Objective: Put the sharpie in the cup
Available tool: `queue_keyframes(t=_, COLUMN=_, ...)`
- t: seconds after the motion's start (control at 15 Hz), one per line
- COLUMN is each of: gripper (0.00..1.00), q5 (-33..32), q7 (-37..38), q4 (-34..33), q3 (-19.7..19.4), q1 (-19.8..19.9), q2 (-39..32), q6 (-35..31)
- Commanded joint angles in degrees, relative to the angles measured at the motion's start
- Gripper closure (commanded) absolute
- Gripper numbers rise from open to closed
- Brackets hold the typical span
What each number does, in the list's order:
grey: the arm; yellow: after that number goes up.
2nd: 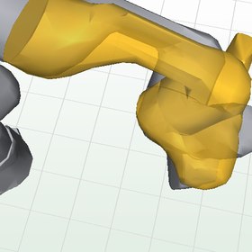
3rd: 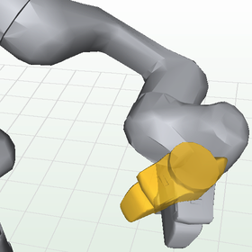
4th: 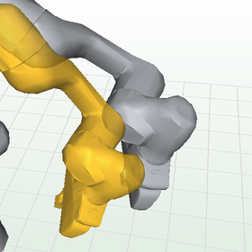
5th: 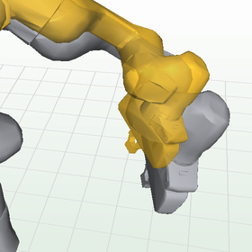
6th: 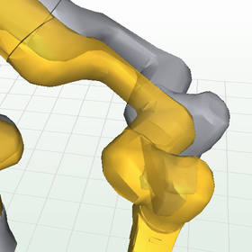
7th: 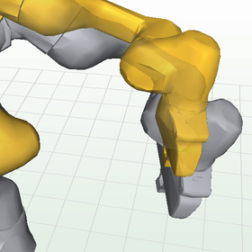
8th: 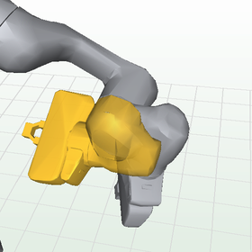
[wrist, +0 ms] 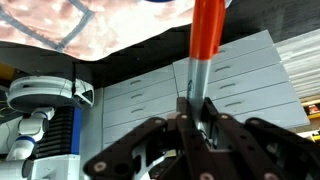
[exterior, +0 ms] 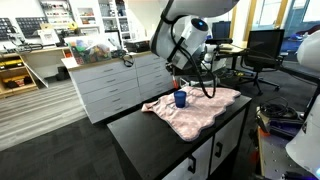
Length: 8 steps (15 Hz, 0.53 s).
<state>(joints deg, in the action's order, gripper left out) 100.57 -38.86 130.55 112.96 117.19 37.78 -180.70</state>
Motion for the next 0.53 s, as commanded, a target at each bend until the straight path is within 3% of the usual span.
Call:
queue_keyframes(t=0.0, gripper=0.96, q5=8.9, q7=-9.6, q4=-0.8, q3=-4.6, q1=-3.7, q2=1.9, q6=3.4)
queue_keyframes(t=0.27, gripper=0.96, q5=19.2, q7=-19.1, q4=0.7, q3=-9.1, q1=-6.7, q2=5.4, q6=10.0)
queue_keyframes(t=0.47, gripper=0.96, q5=25.2, q7=-25.3, q4=2.6, q3=-10.4, q1=-6.9, q2=7.5, q6=14.4)
